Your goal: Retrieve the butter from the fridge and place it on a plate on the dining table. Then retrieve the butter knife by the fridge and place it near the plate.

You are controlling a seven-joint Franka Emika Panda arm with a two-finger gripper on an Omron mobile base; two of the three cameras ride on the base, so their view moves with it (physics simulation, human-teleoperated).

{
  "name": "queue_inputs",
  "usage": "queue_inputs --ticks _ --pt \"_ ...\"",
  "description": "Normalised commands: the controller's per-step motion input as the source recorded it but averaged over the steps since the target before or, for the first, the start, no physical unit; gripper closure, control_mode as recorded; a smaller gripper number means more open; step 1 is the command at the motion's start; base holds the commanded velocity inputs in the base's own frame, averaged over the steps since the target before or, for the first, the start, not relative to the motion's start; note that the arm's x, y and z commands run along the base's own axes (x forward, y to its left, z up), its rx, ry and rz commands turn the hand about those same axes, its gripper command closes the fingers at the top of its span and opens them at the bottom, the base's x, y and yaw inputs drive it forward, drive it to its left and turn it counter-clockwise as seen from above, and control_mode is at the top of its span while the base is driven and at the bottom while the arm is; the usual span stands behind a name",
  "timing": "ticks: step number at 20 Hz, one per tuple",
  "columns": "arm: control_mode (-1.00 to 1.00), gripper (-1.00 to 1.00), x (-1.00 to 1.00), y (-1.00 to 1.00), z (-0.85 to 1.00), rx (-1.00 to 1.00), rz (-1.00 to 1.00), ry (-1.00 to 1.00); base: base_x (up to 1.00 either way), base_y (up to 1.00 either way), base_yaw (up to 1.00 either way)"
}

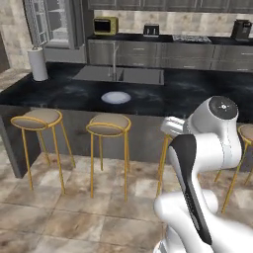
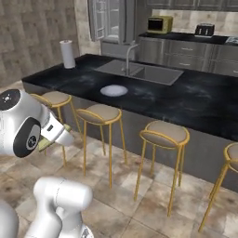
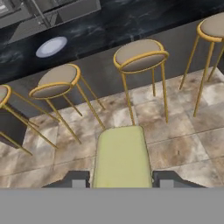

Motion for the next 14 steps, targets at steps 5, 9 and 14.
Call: queue_inputs --ticks 5,9,14 --pt "1.00 1.00 0.00 0.00 0.00 0.00 0.00 0.00 0.30 0.92 -0.26" --pt "1.00 1.00 0.00 0.00 0.00 0.00 0.00 0.00 0.40 0.73 -0.28" --pt "1.00 1.00 0.00 0.00 0.00 0.00 0.00 0.00 0.46 0.63 -0.27"
